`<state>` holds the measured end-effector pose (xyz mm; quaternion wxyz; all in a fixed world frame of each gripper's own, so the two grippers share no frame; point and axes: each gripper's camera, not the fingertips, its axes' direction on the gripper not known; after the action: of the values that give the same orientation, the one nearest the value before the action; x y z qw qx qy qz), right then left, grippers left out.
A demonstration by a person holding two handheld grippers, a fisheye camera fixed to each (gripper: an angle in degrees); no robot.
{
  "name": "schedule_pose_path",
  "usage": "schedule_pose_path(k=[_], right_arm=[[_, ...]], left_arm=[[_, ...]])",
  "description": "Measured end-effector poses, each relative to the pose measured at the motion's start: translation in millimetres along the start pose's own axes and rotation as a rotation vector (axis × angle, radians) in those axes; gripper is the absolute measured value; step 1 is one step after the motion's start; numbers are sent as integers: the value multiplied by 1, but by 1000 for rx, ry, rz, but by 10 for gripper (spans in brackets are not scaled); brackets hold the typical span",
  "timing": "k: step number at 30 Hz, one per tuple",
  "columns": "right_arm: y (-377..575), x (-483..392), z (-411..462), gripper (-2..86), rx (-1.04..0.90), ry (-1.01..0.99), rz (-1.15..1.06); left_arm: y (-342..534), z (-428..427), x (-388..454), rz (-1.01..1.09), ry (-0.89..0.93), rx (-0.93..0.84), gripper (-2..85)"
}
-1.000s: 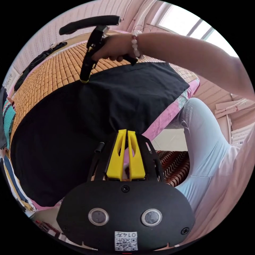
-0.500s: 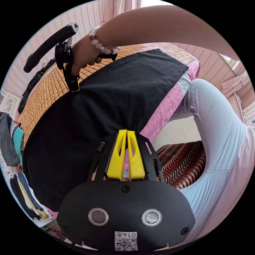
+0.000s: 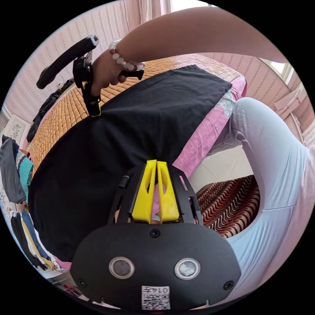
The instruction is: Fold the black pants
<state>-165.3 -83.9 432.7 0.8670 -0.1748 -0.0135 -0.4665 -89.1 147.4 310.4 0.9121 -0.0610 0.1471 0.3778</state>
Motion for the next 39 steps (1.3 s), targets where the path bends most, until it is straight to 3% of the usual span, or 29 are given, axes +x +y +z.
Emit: schedule_pose_path(k=[9, 12, 16, 20, 23, 27, 39], right_arm=[[138, 36, -23, -3, 199, -18, 205], [232, 62, -34, 14, 320, -151, 356], [414, 104, -30, 63, 466, -336, 723], [583, 116, -7, 87, 391, -200, 1115], [657, 121, 19, 107, 325, -217, 1258], [702, 128, 43, 114, 319, -268, 1307], [758, 157, 77, 62, 294, -289, 1233]], left_arm=[[-40, -56, 25, 35, 8, 173, -3], [-69, -62, 36, 80, 57, 224, 11], [-130, -61, 46, 161, 129, 289, 52], [-208, -44, 60, 257, 160, 307, 61], [-282, -11, 79, 326, 173, 258, 66], [-377, 43, 111, 357, 267, 143, 72], [-497, 148, 228, 539, 73, -98, 94]])
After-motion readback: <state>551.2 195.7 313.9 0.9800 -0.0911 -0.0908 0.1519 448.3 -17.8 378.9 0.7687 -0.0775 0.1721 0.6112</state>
